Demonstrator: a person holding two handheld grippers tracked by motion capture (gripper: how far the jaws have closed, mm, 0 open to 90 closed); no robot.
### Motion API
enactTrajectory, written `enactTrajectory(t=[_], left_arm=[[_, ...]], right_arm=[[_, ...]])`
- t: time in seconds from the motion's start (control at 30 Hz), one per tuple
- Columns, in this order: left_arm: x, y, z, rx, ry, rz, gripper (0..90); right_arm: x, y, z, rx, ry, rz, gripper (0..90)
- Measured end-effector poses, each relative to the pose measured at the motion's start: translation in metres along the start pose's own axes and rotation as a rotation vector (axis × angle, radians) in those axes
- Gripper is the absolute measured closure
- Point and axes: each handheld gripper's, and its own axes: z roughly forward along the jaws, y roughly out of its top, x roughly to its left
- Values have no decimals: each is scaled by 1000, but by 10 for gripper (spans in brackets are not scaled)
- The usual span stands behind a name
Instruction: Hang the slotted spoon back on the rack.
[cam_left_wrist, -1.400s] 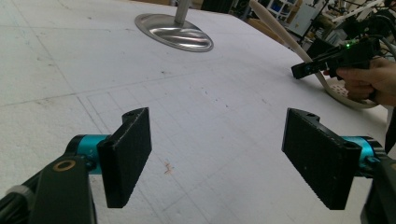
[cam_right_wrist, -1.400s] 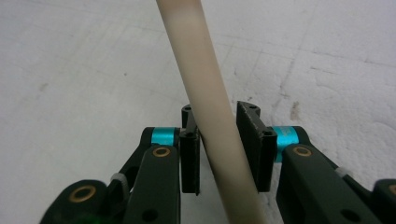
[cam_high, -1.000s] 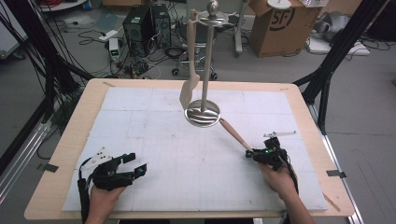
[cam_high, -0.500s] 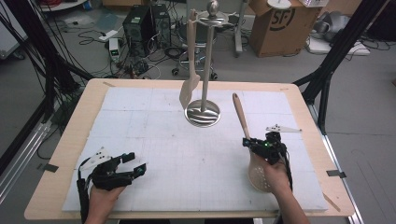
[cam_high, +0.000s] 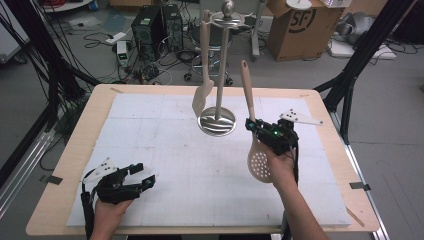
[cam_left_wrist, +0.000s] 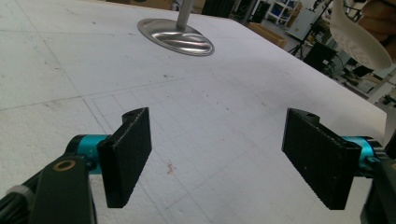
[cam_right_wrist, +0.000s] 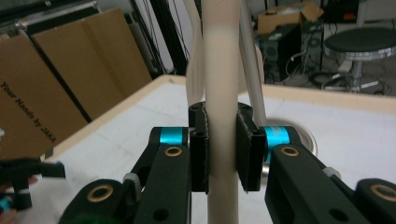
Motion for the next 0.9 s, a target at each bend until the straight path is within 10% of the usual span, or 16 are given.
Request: enactTrajectory(t=[0.9], left_arm=[[3,-1,-6,-6,13,-10,247]], right_arm=[[5,72,6,-123,46,-7,780]])
